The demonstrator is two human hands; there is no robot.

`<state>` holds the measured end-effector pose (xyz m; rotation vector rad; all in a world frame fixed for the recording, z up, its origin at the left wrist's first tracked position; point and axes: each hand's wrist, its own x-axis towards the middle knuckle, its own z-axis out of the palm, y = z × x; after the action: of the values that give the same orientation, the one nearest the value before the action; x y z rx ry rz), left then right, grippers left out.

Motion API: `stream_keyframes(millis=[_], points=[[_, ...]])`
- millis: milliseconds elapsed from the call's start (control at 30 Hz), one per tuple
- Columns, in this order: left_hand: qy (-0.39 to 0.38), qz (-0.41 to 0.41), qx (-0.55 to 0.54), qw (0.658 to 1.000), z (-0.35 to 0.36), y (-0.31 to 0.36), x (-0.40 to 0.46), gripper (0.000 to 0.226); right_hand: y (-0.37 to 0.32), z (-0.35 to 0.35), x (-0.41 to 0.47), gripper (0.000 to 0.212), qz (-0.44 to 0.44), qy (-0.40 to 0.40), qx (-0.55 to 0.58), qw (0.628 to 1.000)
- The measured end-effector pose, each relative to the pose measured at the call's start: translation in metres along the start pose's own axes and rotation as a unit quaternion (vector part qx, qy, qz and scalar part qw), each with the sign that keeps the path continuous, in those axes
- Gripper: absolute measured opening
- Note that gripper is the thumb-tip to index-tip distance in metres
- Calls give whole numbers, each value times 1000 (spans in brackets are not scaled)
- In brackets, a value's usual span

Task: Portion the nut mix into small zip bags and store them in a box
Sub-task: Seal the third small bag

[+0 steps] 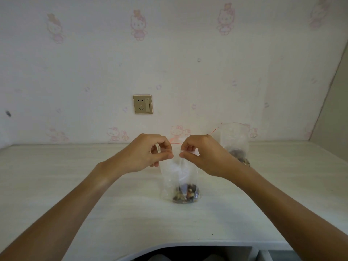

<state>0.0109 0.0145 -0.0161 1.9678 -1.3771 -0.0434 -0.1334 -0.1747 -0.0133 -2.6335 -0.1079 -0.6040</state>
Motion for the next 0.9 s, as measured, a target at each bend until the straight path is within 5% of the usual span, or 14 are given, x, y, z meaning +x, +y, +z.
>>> stream_keyframes(millis=[200,667,900], points=[[9,16,101,995,-7,-7,2,20,4,-6,3,14,-12,-5,41,999],[10,-20,-121,992,-7,21,0,15,10,-9,4,20,15,-10,189,982],[12,-41,-154,987,-13,20,-1,20,14,-18,1,20,4,-17,121,993]])
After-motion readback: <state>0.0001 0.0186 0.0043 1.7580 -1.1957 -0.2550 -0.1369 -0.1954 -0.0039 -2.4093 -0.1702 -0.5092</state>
